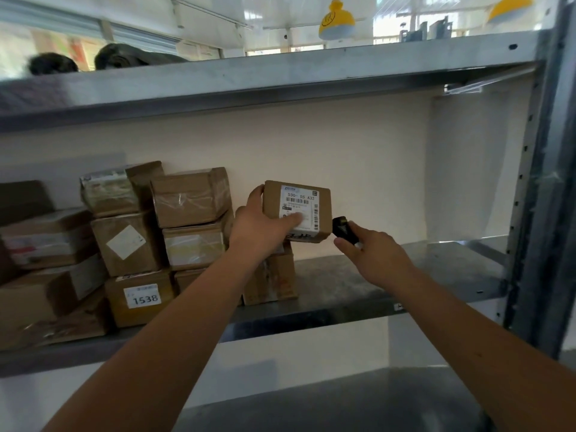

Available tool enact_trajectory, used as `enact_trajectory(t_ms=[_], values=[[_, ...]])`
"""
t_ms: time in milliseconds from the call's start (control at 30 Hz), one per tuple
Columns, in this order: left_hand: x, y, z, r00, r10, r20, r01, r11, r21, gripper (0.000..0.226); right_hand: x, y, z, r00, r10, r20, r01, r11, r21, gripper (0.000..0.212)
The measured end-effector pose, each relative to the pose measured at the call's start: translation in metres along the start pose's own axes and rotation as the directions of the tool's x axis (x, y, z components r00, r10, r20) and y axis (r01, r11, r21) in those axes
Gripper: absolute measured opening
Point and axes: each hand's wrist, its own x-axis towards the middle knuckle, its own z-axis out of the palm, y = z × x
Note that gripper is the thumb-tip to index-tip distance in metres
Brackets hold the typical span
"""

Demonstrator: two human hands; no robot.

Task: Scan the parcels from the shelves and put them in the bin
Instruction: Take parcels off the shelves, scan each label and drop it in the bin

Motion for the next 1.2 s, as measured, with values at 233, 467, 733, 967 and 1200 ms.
enact_trajectory(t_ms=[233,467,733,967,1200], values=[[-0.002,-0.004,0.002,0.998,0.021,-0.062,-0.025,0.998,-0.062,0.085,-0.002,-0.004,0.005,1.0,0.014,0.024,-0.016,0.998,0.067,0.068],[0.001,-0.004,0.008,0.999,0.005,0.043,0.004,0.974,-0.224,0.062,-0.004,-0.007,0.0,0.999,0.038,0.03,-0.04,0.996,0.075,0.065],[-0.018,-0.006,0.007,0.967,0.253,0.011,-0.251,0.963,-0.096,0.042,-0.011,-0.01,-0.009,0.999,0.045,0.029,-0.048,0.99,0.132,0.063],[-0.022,-0.003,0.003,0.972,0.23,0.055,-0.23,0.973,0.009,0.063,-0.017,-0.006,-0.005,0.99,0.122,0.072,-0.14,0.925,0.352,0.067],[-0.022,-0.006,0.003,0.961,0.268,0.068,-0.273,0.959,0.076,0.108,-0.035,-0.005,-0.014,0.99,0.123,0.073,-0.141,0.928,0.345,0.061]])
